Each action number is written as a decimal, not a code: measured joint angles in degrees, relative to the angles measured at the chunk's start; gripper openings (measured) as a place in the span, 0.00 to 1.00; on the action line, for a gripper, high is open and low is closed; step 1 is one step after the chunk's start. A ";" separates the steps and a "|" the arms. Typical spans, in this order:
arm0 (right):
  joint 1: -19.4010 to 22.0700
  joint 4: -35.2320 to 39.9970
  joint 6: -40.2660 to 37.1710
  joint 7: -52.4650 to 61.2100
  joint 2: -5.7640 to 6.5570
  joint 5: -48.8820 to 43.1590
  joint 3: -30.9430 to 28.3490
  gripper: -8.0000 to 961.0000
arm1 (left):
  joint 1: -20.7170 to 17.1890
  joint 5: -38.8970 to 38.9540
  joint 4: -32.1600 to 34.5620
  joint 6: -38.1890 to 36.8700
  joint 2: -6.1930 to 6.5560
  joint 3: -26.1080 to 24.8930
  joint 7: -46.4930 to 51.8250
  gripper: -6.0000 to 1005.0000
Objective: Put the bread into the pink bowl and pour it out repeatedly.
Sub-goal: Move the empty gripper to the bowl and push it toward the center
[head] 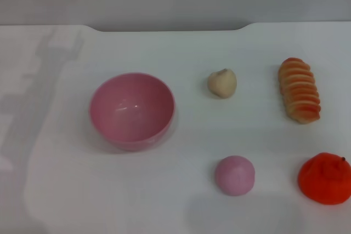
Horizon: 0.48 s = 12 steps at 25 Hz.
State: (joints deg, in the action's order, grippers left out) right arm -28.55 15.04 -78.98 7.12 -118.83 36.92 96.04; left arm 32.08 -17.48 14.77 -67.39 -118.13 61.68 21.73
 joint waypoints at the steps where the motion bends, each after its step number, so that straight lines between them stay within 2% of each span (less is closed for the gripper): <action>1: -0.06 -0.14 0.02 0.00 0.00 0.00 0.00 0.63 | 0.00 0.00 0.00 0.00 0.00 0.00 0.00 0.67; 12: 0.06 -0.19 0.10 0.00 0.00 0.00 0.01 0.63 | 0.00 -0.01 0.08 2.16 -0.01 0.00 2.02 0.67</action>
State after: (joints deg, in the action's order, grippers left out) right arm -28.49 14.84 -78.87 7.12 -118.83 36.92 96.04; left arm 32.08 -17.49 14.86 -65.23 -118.14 61.68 23.75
